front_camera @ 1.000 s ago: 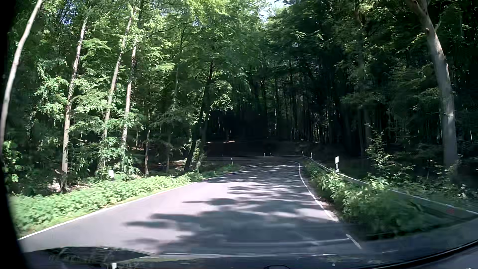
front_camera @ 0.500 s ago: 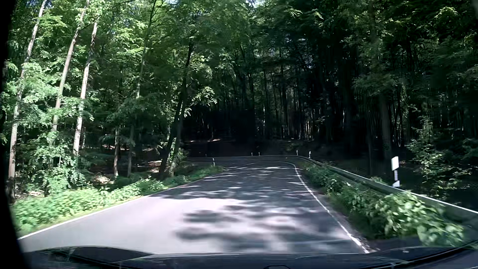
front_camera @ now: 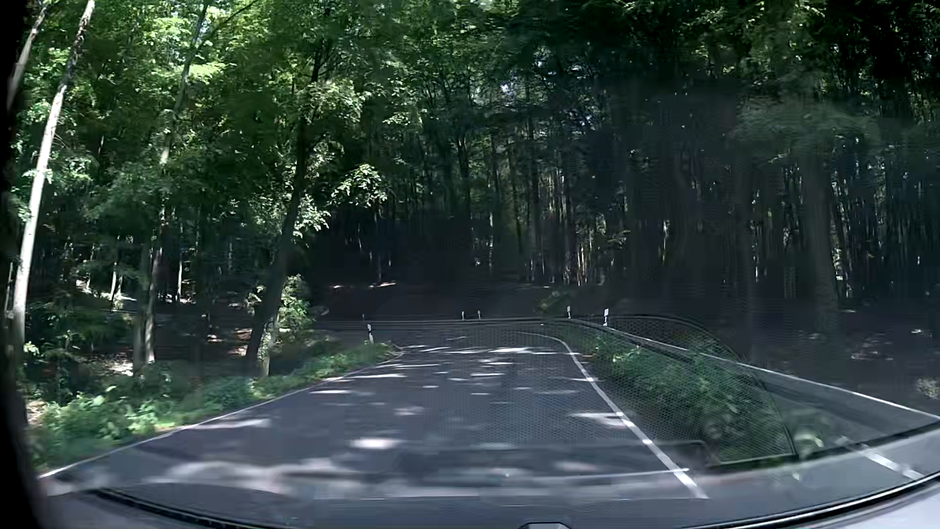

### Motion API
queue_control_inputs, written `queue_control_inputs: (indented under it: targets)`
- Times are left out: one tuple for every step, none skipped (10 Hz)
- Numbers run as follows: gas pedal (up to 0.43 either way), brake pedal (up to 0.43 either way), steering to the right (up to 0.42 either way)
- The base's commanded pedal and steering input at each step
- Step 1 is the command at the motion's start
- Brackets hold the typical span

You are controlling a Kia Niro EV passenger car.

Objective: Follow the waypoints while adhering to traffic rules and regulations

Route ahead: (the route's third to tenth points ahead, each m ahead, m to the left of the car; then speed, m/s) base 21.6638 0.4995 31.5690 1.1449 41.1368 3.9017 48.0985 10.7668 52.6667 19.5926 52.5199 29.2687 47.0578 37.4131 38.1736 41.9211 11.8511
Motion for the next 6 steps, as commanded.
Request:
queue_control_inputs:
  targets:
    - [0.197, 0.0, 0.026]
    - [0.209, 0.0, 0.024]
    - [0.22, 0.0, 0.023]
    - [0.228, 0.0, 0.02]
    - [0.24, 0.0, 0.016]
    - [0.248, 0.0, 0.005]
